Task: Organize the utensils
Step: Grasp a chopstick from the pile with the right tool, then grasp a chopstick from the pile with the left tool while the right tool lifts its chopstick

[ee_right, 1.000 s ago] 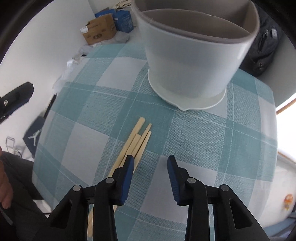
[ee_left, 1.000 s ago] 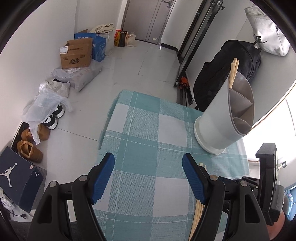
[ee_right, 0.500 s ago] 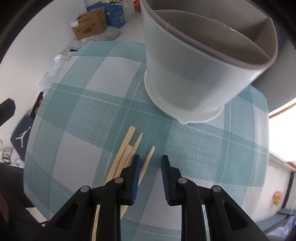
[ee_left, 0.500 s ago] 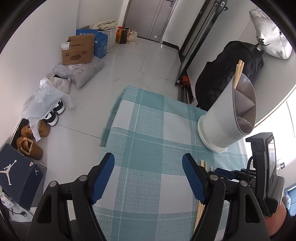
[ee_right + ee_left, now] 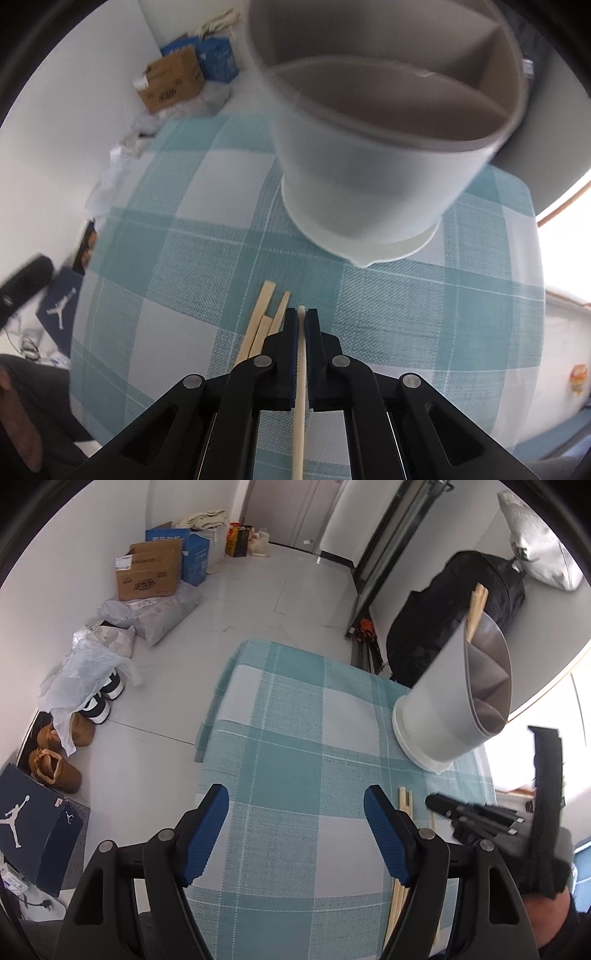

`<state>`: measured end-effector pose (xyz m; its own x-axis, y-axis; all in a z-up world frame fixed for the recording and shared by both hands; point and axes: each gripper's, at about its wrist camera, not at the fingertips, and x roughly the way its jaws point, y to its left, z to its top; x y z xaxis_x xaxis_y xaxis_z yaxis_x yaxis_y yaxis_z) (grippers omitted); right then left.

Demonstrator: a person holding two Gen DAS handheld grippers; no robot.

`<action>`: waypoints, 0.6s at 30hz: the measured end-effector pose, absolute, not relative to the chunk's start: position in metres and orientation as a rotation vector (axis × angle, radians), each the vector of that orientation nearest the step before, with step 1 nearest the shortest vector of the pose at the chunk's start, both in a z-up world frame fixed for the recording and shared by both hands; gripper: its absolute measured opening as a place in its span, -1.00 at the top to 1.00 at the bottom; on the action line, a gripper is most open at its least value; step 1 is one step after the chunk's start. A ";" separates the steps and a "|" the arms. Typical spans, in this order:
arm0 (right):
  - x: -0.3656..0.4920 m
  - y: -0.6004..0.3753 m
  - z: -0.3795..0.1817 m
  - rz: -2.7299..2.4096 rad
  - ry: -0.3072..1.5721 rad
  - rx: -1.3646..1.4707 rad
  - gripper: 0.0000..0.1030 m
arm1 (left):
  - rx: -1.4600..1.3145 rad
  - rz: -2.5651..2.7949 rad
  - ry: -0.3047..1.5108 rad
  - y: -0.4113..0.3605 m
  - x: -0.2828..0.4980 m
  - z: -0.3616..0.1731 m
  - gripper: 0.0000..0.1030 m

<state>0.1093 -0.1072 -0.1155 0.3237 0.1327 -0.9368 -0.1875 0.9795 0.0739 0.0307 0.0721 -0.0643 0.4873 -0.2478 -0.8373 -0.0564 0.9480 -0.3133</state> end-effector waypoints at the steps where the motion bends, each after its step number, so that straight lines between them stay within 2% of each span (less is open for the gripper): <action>1: 0.108 -0.114 -0.108 0.205 1.193 -0.026 0.95 | -0.307 -0.130 1.068 0.069 0.031 -0.065 -0.39; 8: 0.092 -0.164 -0.069 0.240 1.035 0.247 0.94 | -0.199 -0.214 1.162 0.028 0.034 -0.079 -0.39; 18: 0.075 -0.222 -0.042 0.299 0.927 0.431 0.95 | -0.119 -0.222 1.245 -0.006 0.051 -0.094 -0.39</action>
